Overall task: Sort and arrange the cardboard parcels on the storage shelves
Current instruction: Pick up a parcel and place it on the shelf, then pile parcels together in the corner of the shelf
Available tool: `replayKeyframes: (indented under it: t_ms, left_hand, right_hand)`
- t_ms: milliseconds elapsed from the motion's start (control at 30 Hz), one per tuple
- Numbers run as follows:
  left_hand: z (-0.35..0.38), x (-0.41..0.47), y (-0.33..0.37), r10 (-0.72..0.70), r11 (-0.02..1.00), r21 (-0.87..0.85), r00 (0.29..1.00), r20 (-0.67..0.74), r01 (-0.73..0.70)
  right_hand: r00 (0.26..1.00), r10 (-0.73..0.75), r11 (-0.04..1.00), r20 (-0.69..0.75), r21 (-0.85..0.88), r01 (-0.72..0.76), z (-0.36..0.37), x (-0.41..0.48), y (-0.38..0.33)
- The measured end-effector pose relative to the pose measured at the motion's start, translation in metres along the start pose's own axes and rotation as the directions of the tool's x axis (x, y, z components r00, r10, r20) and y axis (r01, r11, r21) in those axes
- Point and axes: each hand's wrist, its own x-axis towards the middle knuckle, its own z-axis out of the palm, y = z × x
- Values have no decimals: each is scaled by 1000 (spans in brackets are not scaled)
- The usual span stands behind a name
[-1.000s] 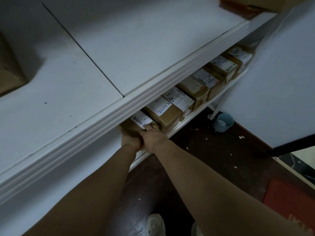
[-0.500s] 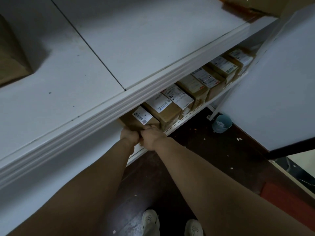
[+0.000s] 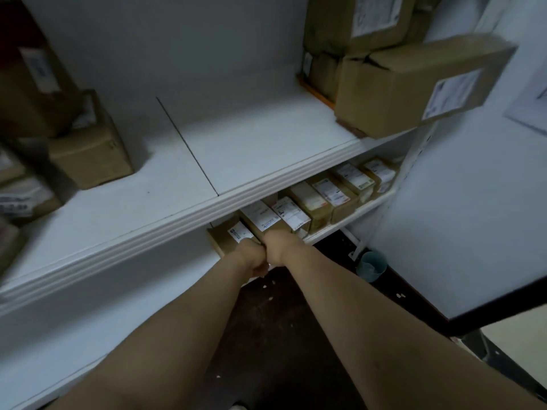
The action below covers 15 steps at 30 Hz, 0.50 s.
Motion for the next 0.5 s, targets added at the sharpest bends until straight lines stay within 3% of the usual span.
replayKeyframes:
  t_ms: [167, 300, 400, 500]
  left_hand:
    - [6, -65, 35, 89, 996, -33, 996, 18, -88]
    - [-14, -108, 62, 208, 977, -34, 974, -90, -212]
    - [-50, -132, 77, 317, 948, 45, 920, -229, -316]
    - [-98, -148, 85, 445, 890, 293, 801, -399, -349]
  right_hand:
    - [992, -48, 994, -120, -104, 35, -40, -48, 4]
    - [955, -110, 990, -275, -115, 81, -76, -75, -14]
    - [907, -193, 979, -374, -135, 152, -99, -87, -44]
    - [875, -261, 965, -407, -126, 229, -113, -92, -79]
